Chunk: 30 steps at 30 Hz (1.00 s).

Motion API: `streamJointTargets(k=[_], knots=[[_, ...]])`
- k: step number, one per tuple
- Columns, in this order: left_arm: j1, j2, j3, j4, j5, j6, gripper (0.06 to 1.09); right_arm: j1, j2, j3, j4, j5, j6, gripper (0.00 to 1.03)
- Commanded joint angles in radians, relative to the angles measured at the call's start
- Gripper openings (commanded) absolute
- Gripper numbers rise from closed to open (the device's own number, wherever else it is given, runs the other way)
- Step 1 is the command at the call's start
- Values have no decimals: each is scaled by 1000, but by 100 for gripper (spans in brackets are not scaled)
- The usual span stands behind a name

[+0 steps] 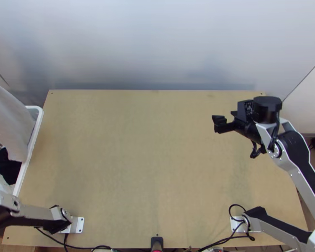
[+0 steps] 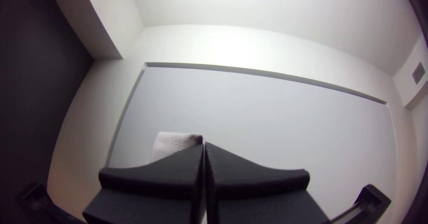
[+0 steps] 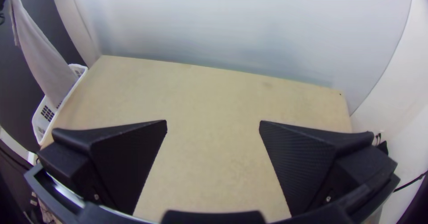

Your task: Fold the t-shirt

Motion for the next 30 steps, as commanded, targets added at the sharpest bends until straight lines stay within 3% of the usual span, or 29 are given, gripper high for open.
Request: streamJointTargets(k=[1, 6, 15, 23, 30], knots=[[-262, -133, -176, -48, 5, 179, 9, -35, -88, -95, 24, -1, -2, 96], [-511, -230, -383, -52, -37, 321, 9, -66, -150, -149, 38, -1, -3, 96], [-1009, -227, -586, -69, -334, 592, 9, -132, -241, -224, 49, -1, 0, 96], [-1212, -110, -690, 14, -386, 647, 9, -179, -341, -321, 64, -1, 1, 96], [-1333, 34, -529, 40, -422, 687, 9, -235, -422, -393, 66, -2, -2, 96]])
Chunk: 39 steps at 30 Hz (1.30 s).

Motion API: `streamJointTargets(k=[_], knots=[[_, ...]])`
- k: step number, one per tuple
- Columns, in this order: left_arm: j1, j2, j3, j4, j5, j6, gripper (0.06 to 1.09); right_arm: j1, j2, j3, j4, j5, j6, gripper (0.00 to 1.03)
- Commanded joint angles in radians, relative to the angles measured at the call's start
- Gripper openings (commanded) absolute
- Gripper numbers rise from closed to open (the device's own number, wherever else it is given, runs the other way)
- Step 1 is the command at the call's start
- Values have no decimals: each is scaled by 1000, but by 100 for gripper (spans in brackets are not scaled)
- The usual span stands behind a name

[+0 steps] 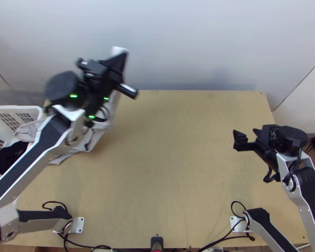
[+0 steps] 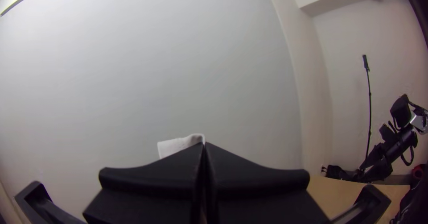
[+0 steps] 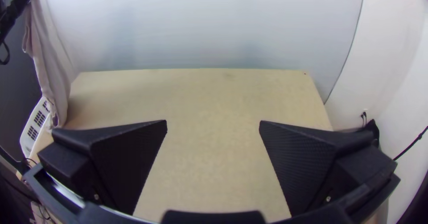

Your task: Fold the t-shirt

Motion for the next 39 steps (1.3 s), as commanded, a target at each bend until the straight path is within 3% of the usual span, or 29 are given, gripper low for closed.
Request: streamJointTargets(k=[1, 12, 21, 33, 34, 36, 37, 39], knots=[[-157, 132, 135, 31, -43, 56, 9, -49, -88, -83, 5, -1, 0, 96], [-358, 374, 653, -80, -117, 106, 9, -89, -146, -184, 43, -1, 0, 96], [-397, 529, 661, 22, -129, 142, 9, -106, -180, -263, 79, 0, -7, 96], [-165, 894, 653, 31, -169, 180, 11, -112, -261, -333, 79, -3, -9, 96], [-150, 919, 653, 29, -170, 185, 29, -112, -267, -335, 77, -5, -9, 96], [-133, 937, 644, 8, -180, 183, 99, -110, -278, -335, 66, -5, -10, 96], [-130, 938, 644, -6, -197, 182, 104, -112, -281, -333, 62, -5, -10, 96], [-127, 931, 643, -53, -220, 180, 104, -110, -282, -330, 39, -6, -10, 96]])
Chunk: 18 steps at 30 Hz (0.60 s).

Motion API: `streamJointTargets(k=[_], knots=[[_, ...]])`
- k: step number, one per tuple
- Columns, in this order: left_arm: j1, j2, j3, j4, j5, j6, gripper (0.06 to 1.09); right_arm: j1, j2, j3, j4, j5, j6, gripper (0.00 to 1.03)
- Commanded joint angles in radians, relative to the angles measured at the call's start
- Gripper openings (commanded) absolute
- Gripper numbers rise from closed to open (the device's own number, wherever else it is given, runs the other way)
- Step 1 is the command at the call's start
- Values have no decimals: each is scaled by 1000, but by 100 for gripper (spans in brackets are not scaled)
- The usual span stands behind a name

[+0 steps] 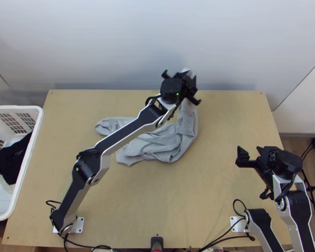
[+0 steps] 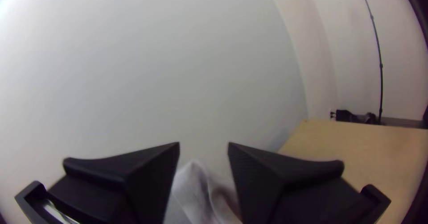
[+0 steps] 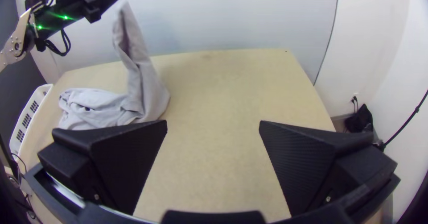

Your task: Fold the t-shirt

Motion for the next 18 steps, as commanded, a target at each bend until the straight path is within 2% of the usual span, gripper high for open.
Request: streamJointTargets(k=[1, 7, 9, 13, 18], knots=[[60, 69, -5, -91, -53, 0, 104, 5, -28, -8, -50, -10, 1, 96], [80, -82, -40, -444, -54, -91, 104, 90, -24, 5, -101, -39, 39, 96], [86, -162, -89, -530, -54, -120, 104, 91, -2, 25, -101, -83, 61, 96], [107, -336, -244, -613, -67, -161, 104, 123, 56, 67, -113, -168, 105, 96], [132, -582, -545, -599, -65, -204, 104, 200, 130, 71, -111, -220, 139, 96]])
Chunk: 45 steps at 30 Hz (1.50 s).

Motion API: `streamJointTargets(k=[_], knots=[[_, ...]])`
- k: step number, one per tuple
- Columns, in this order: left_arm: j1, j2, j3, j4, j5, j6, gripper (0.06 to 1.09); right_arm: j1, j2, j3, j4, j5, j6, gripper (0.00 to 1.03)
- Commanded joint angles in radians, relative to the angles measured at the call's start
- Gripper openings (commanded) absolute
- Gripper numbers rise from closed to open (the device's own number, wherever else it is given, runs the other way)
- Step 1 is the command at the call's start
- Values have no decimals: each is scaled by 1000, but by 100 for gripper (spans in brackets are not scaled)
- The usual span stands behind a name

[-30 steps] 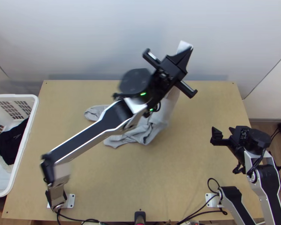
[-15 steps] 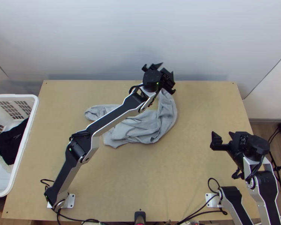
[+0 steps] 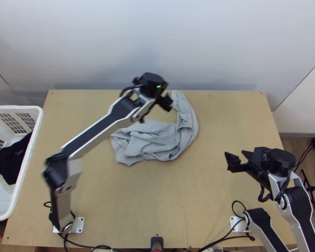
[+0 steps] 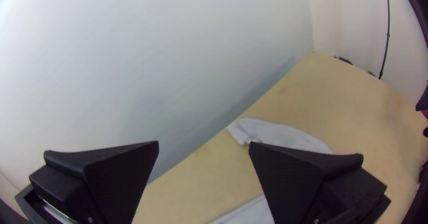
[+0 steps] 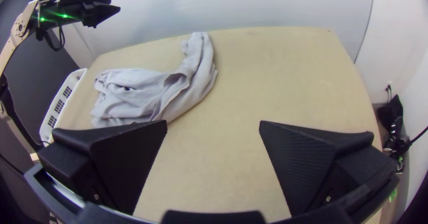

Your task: Fold the t-shirt

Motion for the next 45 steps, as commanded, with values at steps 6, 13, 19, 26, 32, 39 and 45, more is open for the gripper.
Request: streamJointTargets(k=[6, 13, 19, 26, 32, 39, 45], knots=[[59, -500, -616, -60, -6, -115, 104, 168, 212, 48, 17, -123, 77, 97], [147, -687, -829, -59, -5, -122, 104, 291, 424, 120, 37, -200, 160, 97], [220, -787, -912, -57, -5, -116, 104, 383, 587, 123, 161, -281, 281, 96], [253, -868, -970, -57, -6, -124, 104, 393, 803, 143, 363, -274, 392, 98], [294, -944, -1012, -57, -6, -105, 104, 419, 976, 231, 363, -242, 401, 98], [336, -1005, -1067, -30, -6, -58, 104, 438, 1087, 323, 357, -234, 404, 98], [365, -1017, -1087, -4, -8, -38, 104, 492, 1145, 358, 363, -163, 364, 95]])
